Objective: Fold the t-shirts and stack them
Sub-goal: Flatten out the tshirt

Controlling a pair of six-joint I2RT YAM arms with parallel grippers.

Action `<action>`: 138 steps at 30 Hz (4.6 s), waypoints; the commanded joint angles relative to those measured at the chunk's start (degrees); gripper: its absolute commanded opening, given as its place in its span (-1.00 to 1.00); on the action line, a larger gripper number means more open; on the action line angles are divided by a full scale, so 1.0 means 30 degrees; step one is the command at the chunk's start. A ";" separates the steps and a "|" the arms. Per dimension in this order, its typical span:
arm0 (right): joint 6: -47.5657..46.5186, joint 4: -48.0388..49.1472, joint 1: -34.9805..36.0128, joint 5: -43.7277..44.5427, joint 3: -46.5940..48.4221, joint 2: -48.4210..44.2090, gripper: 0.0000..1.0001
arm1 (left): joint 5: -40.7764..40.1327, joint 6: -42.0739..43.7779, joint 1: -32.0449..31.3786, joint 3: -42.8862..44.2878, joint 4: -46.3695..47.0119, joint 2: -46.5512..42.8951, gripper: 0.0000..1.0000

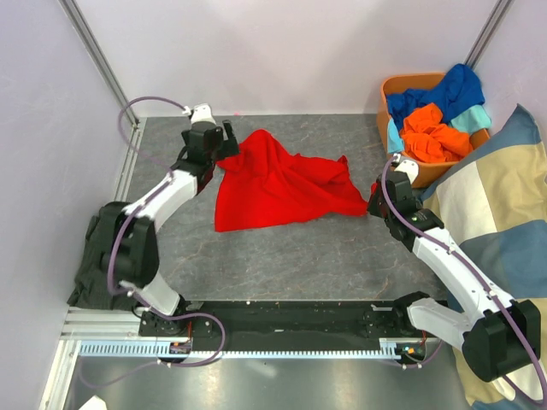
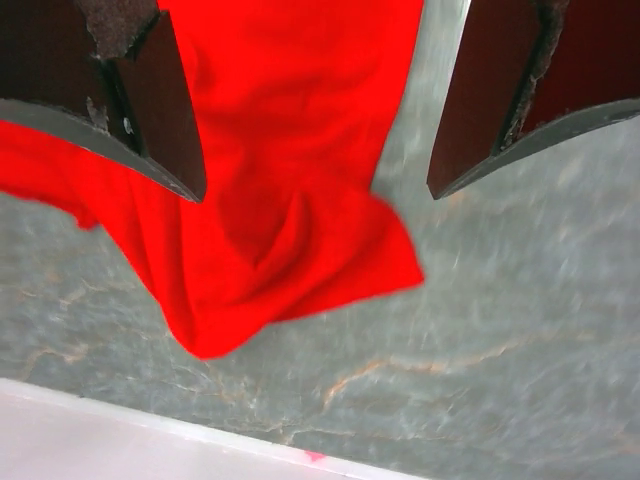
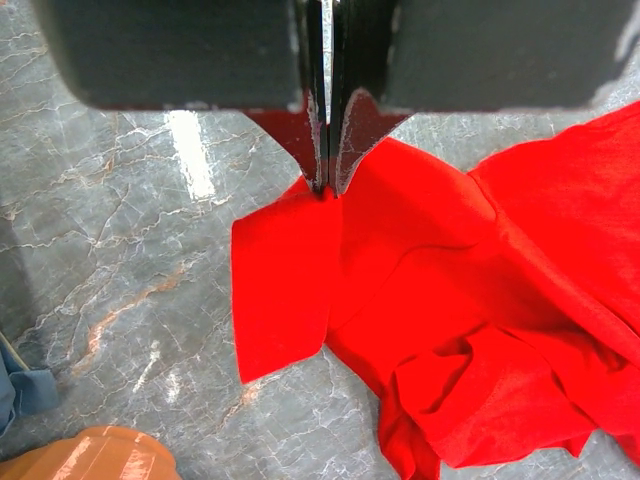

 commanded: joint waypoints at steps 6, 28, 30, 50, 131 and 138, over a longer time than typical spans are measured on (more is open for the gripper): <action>0.0166 0.0645 0.0140 -0.0570 -0.0021 0.0380 -1.00 | -0.0428 -0.5423 -0.2067 -0.8626 -0.1515 -0.7995 1.00; 0.0283 0.0645 0.0344 -0.0980 -0.0635 -0.0059 -1.00 | -0.4443 -0.8329 -0.4181 -1.1737 -0.3485 -0.6007 0.84; 0.0313 0.0646 0.0315 -0.0980 -0.0694 -0.0059 -1.00 | -0.4354 -0.8269 -0.4062 -1.1767 -0.3484 -0.5890 0.81; 0.0254 0.0528 0.0315 -0.0981 -0.0870 -0.0176 -1.00 | -0.3535 -0.8709 -0.3681 -1.1826 -0.2343 -0.3488 -0.67; -0.3520 0.0204 0.5970 -0.1211 0.0799 0.3949 0.03 | -0.2714 -0.6218 0.2853 -0.9218 -0.4422 -0.7881 -0.96; -0.5075 0.1788 0.5970 -0.4318 0.1822 0.6384 0.00 | -0.2421 -0.6248 0.2882 -0.9335 -0.4247 -0.7794 -0.96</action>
